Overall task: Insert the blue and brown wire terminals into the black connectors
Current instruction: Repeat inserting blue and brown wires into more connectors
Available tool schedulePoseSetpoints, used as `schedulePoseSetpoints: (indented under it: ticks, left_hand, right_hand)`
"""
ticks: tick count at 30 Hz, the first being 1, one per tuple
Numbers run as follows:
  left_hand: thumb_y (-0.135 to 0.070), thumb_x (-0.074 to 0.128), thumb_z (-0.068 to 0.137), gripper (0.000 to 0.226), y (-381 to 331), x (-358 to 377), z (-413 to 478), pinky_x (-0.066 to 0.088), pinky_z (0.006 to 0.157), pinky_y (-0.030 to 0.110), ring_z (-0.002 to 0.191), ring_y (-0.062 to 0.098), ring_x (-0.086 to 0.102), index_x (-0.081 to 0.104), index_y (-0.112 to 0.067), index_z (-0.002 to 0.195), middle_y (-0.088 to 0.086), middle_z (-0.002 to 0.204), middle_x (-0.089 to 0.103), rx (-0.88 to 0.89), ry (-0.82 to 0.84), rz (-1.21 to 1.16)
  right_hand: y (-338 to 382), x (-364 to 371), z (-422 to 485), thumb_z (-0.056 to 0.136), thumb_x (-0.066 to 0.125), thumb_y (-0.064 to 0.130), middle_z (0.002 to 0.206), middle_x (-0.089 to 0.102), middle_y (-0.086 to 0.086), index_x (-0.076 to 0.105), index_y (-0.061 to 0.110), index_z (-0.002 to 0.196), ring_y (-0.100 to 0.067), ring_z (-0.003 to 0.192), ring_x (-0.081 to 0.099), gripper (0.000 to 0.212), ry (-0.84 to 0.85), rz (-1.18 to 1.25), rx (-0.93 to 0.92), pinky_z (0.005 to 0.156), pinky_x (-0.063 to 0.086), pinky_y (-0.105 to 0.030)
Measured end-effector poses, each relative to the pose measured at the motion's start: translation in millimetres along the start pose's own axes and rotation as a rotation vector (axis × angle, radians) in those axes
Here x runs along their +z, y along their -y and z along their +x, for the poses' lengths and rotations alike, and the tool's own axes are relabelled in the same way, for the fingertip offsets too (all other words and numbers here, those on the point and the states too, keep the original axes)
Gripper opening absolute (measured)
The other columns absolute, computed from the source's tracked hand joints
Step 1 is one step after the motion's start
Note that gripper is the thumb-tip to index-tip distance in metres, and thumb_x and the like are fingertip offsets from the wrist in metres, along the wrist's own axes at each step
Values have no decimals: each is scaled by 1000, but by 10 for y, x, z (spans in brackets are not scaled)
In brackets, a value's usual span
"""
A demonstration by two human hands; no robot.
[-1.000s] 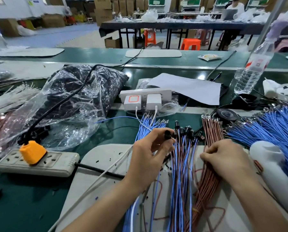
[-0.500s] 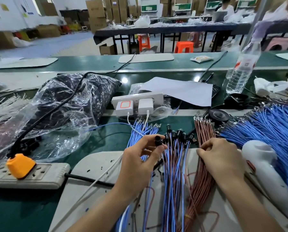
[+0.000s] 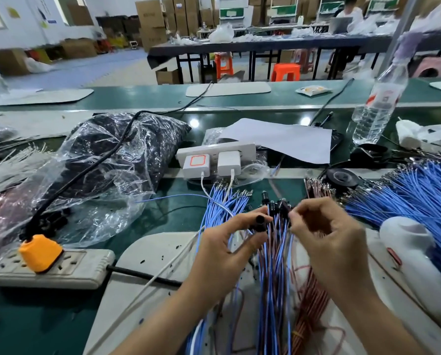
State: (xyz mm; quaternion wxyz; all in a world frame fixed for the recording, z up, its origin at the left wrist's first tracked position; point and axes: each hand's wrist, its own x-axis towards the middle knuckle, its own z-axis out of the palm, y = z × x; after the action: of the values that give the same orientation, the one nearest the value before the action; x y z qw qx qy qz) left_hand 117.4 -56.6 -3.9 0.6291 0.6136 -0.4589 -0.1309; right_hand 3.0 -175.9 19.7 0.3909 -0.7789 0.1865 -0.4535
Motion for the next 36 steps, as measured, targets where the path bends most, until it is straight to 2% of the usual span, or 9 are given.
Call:
schedulePoseSetpoints:
  ticks: [4,8,12,16,21,24,28,32,36]
  left_hand:
    - [-11,63,85,21,-1,9,3,51,92,30,101,16,67,68,-16,105,-1,104,72,-17,1,-81]
    - [-11,62,85,21,10,-3,11,52,93,37,99,22,68,69,-9,105,6,102,73,-75,-26,-163]
    - [-14,63,86,21,4,-16,26,52,91,35,97,20,68,69,-12,106,2,104,72,-58,-37,-147]
    - [-12,62,86,22,1,-11,33,52,91,40,96,22,67,68,-7,106,5,104,71,-53,-30,-134]
    - [-11,63,85,17,-9,-5,18,50,88,28,96,16,66,69,-10,101,2,98,72,-47,52,-55]
    - [-10,65,85,17,9,7,8,49,86,24,92,14,66,70,-9,101,2,96,71,-22,148,45]
    - [-10,67,84,18,10,20,7,50,84,24,89,9,64,71,-6,101,2,95,70,19,242,153]
    - [-7,66,85,18,-9,12,4,49,84,22,90,8,64,71,-6,102,1,95,70,37,279,182]
    - [-5,67,85,17,-17,13,2,46,84,17,90,7,64,71,-7,102,0,96,70,65,294,200]
  right_hand:
    - [-22,155,-94,75,74,-7,71,63,-1,65,11,80,-14,62,60,21,149,-65,-88,59,50,-30]
    - [-104,136,-78,79,73,3,78,62,1,67,12,82,-18,62,65,11,201,-3,-31,59,54,-39]
    - [-175,74,-7,80,69,19,73,65,7,70,29,81,-9,52,62,10,275,-10,5,54,52,-27]
    - [-219,46,16,74,66,41,74,71,9,73,32,77,-11,67,66,13,289,60,184,64,53,-28]
    - [-349,30,49,88,64,21,113,66,12,71,30,92,-5,107,62,12,148,87,280,87,53,-24]
    - [-343,36,42,89,63,14,130,54,9,67,34,97,-5,118,53,22,104,36,275,84,43,-4]
    - [-320,70,26,93,56,12,125,59,7,51,40,121,-12,95,68,40,47,168,295,84,56,-37]
    - [-344,67,22,98,48,10,127,57,17,30,38,144,-15,83,72,56,23,318,393,68,58,-25]
    - [-348,49,30,89,62,9,103,72,10,63,24,110,-14,69,72,26,-31,235,359,52,54,-19]
